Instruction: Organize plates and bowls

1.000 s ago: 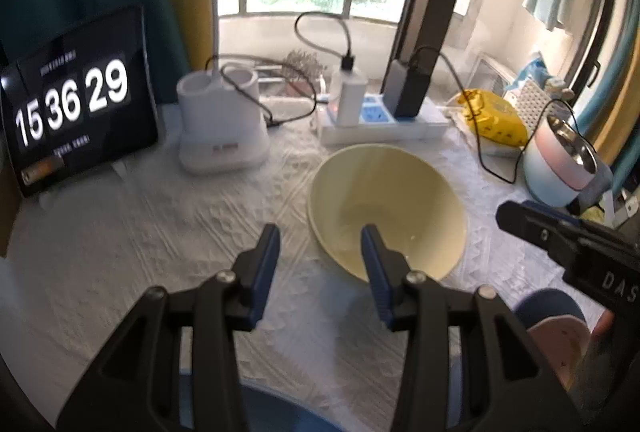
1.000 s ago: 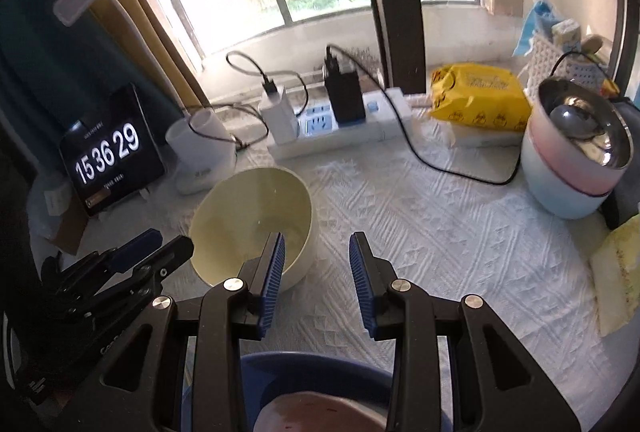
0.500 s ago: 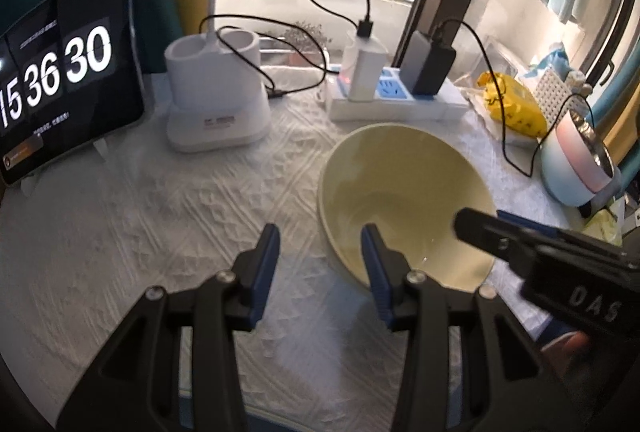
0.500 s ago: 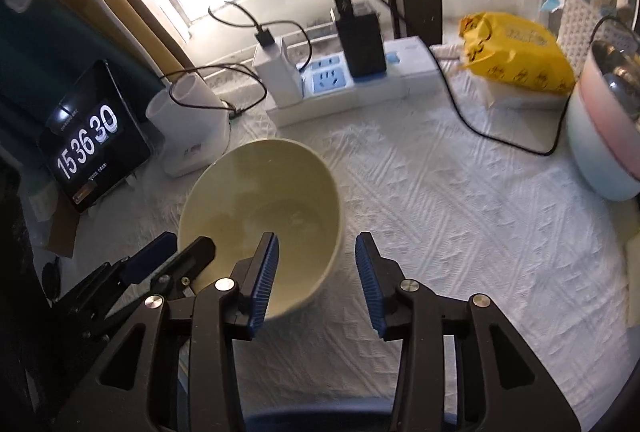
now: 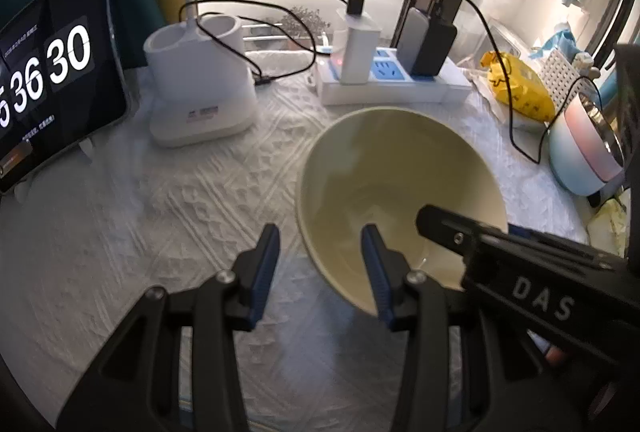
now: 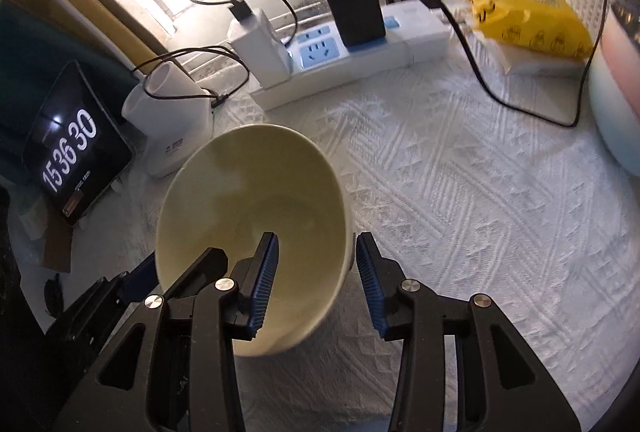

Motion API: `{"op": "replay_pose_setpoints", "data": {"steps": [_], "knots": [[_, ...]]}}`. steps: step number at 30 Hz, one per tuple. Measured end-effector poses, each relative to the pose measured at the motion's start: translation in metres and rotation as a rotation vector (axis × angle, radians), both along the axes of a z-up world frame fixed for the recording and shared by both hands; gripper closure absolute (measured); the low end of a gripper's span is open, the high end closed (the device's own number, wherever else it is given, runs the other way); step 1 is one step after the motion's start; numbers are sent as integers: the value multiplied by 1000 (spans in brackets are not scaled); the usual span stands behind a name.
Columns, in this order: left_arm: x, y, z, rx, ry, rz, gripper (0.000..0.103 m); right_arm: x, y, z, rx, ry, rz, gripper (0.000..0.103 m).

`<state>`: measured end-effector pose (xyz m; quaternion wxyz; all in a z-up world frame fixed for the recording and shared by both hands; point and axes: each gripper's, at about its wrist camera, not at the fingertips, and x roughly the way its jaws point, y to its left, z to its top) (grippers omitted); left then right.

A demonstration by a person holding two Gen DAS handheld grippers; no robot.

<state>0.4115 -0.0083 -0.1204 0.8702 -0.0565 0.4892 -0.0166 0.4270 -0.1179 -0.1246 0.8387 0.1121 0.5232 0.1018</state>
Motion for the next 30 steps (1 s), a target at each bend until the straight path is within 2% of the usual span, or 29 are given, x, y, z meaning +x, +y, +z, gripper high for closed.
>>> {"op": "replay_pose_setpoints", "data": {"steps": [9,15,24,30], "knots": [[2,-2,-6,-32,5,-11,61,-1,0,1,-10,-14,-6,74],[3,-1,-6,-40,-2,-15,69,1,-1,-1,-25,-20,-12,84],[-3,2,-2,-35,-13,-15,72,-4,0,2,-45,-57,-6,87],[-10,4,10,-37,-52,-10,72,-11,3,13,-48,-100,-1,87]]}}
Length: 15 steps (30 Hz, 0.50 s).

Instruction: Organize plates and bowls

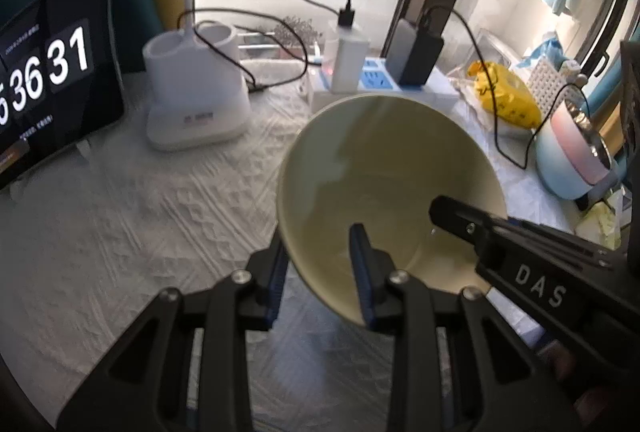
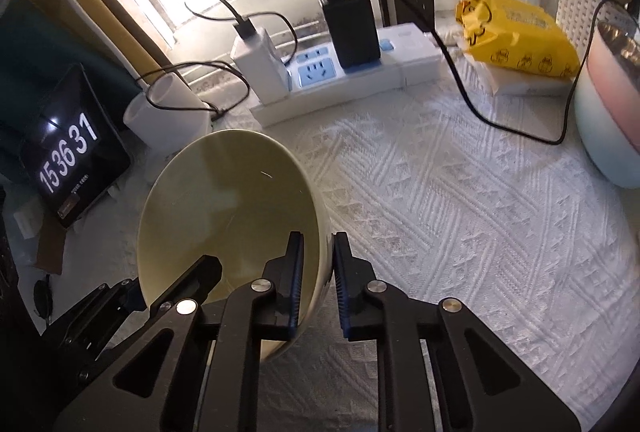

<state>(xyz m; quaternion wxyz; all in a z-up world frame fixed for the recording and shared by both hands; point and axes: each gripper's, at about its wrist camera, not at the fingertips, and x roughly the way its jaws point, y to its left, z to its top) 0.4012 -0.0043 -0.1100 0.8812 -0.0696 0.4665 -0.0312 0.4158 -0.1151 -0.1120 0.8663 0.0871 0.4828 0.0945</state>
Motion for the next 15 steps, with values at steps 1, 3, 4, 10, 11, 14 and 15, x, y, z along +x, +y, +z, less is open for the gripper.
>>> {"op": "replay_pose_setpoints", "data": {"steps": [1,3,4,10,11,14,15], "knots": [[-2,0,3,3,-10,0,72,-2,1,3,0,-12,2,87],[-5,1,9,4,-24,2,72,-5,3,9,-1,-30,6,87],[-7,1,12,4,-29,2,72,-8,2,12,3,-37,6,87],[-20,0,26,9,-60,0,72,-21,1,25,9,-67,5,87],[-21,1,29,9,-64,0,72,-23,1,27,7,-72,6,87],[-29,0,34,5,-77,0,72,-29,-1,32,13,-85,10,87],[-32,1,36,3,-80,-1,72,-31,-1,34,15,-87,12,87]]}}
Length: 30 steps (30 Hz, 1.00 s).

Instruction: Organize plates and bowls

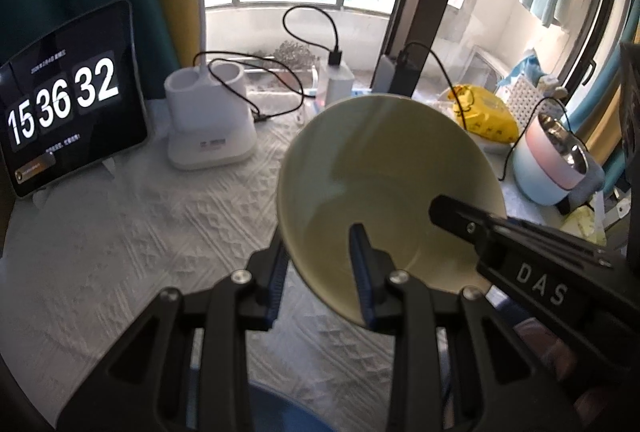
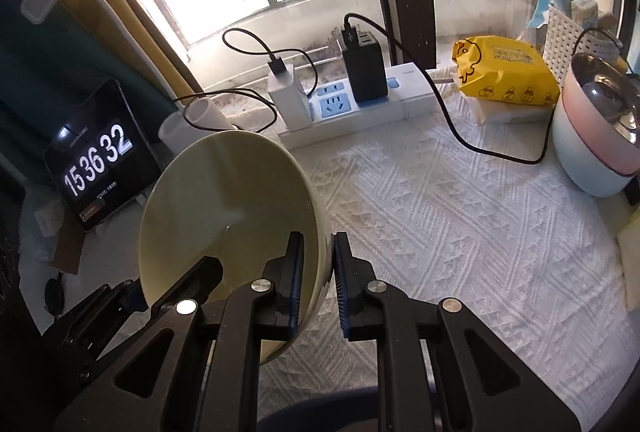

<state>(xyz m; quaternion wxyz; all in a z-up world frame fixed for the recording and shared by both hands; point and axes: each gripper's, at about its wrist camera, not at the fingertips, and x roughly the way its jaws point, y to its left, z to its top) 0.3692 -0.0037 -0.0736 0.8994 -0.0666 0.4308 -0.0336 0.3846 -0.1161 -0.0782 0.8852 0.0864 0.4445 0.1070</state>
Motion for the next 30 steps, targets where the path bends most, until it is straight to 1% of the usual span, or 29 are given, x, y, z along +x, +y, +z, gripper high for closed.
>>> {"op": "replay_pose_setpoints", "data": {"steps": [7,13,21,30], "knots": [[-19,1,18,2,-45,-5,72,-20,0,19,6,-45,-2,87],[-32,0,26,-1,-61,-8,72,-35,-1,30,8,-62,-2,87],[-54,-2,36,-3,-83,-20,72,-58,-5,40,11,-89,-5,87],[-76,-12,43,-5,-99,-37,72,-82,-16,44,26,-103,-18,87]]}}
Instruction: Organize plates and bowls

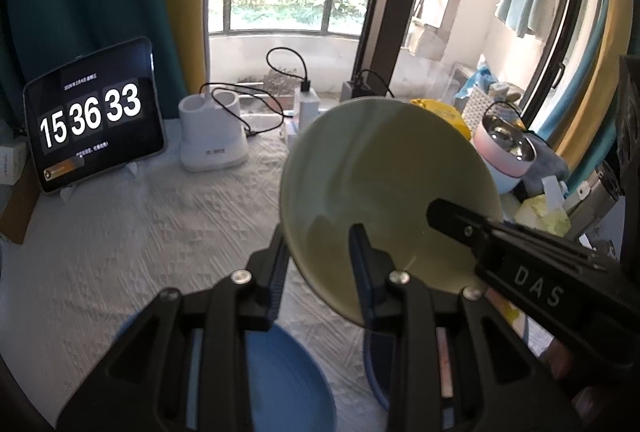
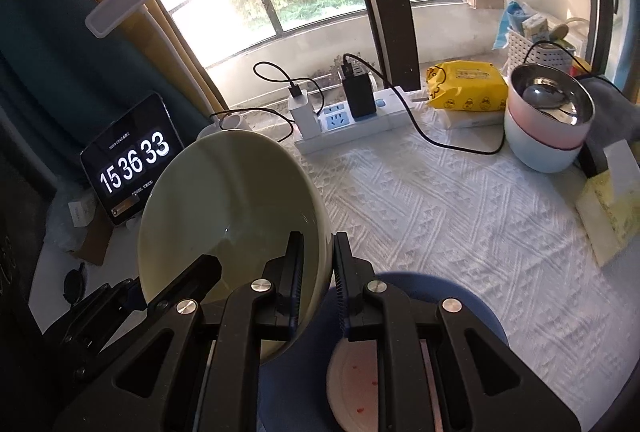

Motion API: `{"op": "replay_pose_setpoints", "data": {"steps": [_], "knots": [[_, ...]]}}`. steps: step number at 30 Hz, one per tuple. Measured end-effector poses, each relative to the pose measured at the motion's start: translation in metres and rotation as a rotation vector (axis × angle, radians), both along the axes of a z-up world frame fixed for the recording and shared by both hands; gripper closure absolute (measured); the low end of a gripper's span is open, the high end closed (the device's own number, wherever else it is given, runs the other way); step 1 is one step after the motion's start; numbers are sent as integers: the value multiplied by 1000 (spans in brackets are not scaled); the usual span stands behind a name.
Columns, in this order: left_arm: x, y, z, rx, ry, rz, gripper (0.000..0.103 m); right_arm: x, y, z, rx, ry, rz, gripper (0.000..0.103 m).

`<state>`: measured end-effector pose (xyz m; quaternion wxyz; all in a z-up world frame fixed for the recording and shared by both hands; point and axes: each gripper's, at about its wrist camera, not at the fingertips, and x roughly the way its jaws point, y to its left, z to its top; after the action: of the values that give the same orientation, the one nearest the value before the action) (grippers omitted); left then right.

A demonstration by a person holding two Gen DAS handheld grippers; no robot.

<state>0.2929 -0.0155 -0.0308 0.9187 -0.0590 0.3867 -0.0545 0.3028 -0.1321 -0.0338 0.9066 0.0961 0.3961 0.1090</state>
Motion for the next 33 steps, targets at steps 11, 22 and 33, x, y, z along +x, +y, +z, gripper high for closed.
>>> {"op": "replay_pose_setpoints", "data": {"steps": [11,22,33], "knots": [[-23,-23,1,9,-2,-31,72,-28,-21,1,7,-10,-18,87],[-38,-56,-13,10,36,-92,72,-52,-56,-12,-2,13,-65,87],[-47,-75,-32,8,90,-134,72,-64,-77,-24,-1,38,-95,87]]}}
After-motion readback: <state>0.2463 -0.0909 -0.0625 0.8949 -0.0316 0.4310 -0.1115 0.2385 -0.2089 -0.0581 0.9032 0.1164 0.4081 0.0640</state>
